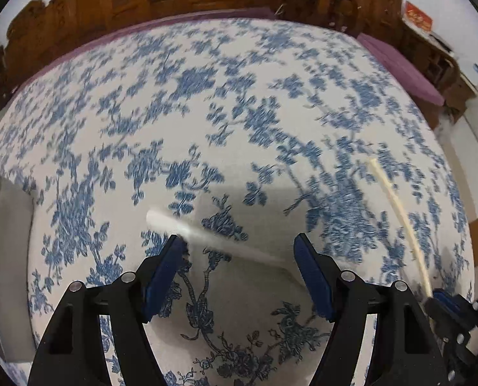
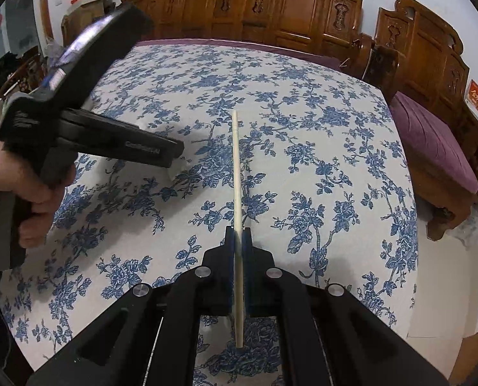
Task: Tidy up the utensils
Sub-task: 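Lift the chopstick with the right gripper while the left grasps the white plastic fork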
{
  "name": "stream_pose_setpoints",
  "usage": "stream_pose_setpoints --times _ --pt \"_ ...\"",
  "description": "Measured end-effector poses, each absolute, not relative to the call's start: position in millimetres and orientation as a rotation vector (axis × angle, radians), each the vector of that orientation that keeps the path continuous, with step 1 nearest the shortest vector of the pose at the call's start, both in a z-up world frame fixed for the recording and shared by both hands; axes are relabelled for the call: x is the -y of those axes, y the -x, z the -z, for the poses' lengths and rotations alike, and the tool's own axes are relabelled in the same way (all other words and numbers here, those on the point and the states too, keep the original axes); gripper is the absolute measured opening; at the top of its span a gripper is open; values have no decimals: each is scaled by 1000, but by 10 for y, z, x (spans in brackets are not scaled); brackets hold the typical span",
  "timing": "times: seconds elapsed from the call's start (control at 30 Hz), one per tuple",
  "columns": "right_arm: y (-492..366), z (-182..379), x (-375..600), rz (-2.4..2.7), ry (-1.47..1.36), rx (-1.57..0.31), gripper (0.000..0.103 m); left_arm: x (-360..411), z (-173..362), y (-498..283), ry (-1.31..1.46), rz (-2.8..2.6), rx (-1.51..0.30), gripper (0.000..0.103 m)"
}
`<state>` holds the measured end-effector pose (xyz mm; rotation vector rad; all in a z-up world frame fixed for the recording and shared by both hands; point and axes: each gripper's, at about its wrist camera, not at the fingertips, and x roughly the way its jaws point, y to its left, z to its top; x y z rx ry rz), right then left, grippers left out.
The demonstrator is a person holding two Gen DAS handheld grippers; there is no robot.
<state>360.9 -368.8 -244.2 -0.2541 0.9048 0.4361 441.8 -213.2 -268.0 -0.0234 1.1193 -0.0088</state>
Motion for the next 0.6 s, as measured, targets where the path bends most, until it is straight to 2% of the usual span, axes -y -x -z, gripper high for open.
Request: stream_pose_setpoints --times 0.3,0.43,0.53,0.6 --pt "-3598 2351 3843 -400 215 -881 6 2054 2697 -4269 -6 -2 -1133 69" --pt "-3580 2334 3823 -398 208 -877 6 2025 2691 -4190 -20 23 -1121 62" --pt "-3561 2334 3791 -401 214 -876 6 2008 2669 -4144 -35 48 -1106 46" --pt "-3565 2332 3777 -401 215 -875 6 2004 2654 -4118 -44 66 -1100 28"
